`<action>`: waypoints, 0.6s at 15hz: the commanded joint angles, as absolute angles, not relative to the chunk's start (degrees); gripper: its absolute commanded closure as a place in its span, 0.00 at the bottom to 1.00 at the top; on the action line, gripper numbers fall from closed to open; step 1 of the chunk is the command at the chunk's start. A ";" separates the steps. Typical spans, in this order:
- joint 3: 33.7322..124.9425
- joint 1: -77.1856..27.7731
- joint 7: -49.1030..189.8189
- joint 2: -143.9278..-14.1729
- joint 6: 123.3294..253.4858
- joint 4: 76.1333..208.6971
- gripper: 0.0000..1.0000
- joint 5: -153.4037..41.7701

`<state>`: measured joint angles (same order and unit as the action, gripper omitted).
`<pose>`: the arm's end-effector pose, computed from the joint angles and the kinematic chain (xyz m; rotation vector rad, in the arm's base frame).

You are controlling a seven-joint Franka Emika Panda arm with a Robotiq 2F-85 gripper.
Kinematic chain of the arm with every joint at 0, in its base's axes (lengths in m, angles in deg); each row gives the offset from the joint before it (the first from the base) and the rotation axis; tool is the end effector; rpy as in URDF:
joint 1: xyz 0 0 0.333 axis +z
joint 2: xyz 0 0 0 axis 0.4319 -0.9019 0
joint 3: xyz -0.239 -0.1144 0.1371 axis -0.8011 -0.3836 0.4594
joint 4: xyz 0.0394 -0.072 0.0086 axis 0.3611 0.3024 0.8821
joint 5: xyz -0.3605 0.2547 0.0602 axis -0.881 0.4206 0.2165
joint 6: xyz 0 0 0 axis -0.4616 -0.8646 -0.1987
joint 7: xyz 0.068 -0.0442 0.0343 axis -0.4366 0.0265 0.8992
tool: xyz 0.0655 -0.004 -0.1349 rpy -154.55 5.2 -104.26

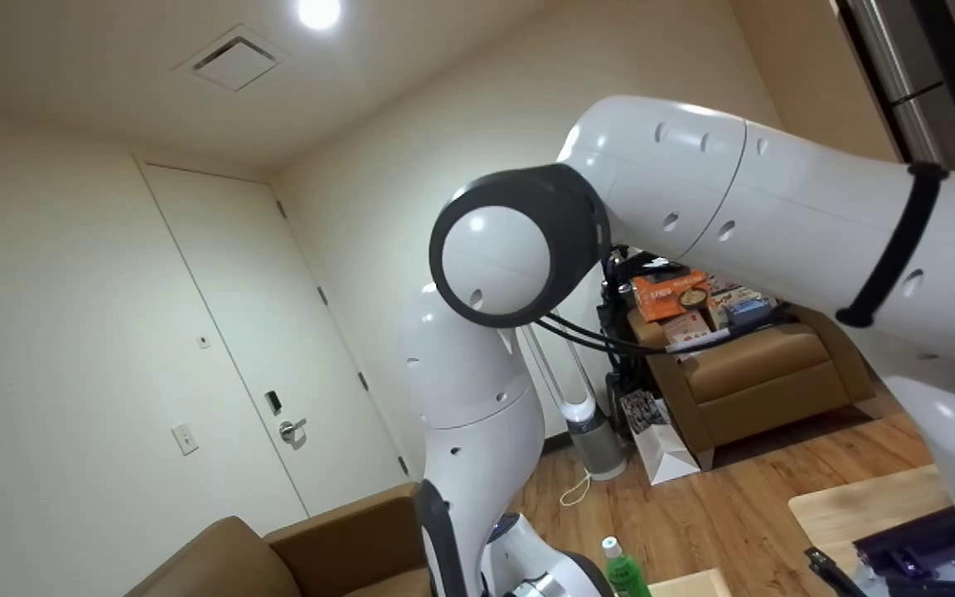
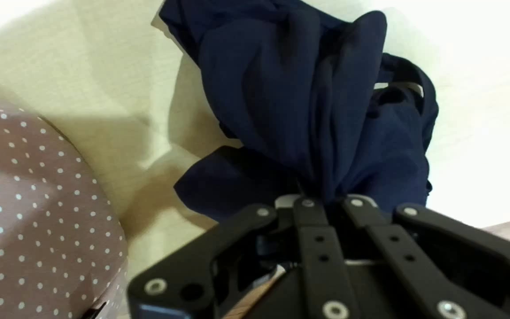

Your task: Pick up the black cloth from the bag and put it on the table.

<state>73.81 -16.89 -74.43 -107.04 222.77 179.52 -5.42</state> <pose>0.4572 -0.0764 -0.0866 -0.3952 -3.0931 -0.0352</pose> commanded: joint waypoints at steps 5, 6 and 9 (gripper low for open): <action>79.57 -25.62 -73.85 -116.10 221.89 170.68 0.95 -4.94; 78.85 -24.44 -74.18 -116.83 222.05 170.13 0.95 -5.19; 79.48 -24.81 -73.07 -116.83 221.65 169.92 0.66 -5.89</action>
